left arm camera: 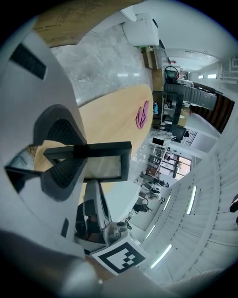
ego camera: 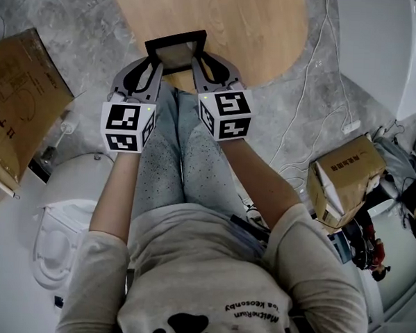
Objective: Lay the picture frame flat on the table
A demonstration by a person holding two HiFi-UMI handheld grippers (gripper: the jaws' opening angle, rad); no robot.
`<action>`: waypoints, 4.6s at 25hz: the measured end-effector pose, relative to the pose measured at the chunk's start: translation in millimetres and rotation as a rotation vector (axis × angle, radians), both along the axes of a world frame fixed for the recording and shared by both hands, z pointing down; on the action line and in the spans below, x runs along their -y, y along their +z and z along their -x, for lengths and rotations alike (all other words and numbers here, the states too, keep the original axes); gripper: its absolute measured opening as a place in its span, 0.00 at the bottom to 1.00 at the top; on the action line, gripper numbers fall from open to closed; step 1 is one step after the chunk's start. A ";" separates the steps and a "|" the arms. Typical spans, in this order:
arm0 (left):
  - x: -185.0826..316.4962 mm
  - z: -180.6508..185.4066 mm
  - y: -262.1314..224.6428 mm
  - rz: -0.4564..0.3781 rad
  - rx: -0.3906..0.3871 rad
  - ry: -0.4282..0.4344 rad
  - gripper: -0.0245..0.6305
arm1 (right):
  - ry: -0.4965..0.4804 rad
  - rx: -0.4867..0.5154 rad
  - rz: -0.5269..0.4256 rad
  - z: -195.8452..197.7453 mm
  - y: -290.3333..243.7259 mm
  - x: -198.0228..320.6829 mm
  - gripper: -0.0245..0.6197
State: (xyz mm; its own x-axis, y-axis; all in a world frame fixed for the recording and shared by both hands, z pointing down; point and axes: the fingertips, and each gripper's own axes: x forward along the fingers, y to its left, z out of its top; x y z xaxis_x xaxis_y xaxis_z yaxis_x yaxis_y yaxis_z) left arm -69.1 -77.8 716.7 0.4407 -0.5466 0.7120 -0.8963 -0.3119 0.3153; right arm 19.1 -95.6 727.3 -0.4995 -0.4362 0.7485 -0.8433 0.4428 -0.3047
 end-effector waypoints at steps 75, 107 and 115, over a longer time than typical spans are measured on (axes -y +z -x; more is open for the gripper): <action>25.5 17.5 104.6 0.349 -0.047 -0.197 0.15 | -0.135 -0.152 0.188 9.6 83.5 0.3 0.05; 7.5 11.0 105.9 0.324 0.040 -0.006 0.05 | -0.074 -0.101 0.258 2.7 77.7 -13.4 0.05; -10.5 12.8 61.7 0.342 0.006 0.077 0.05 | -0.039 -0.086 0.294 -3.5 26.6 -22.2 0.05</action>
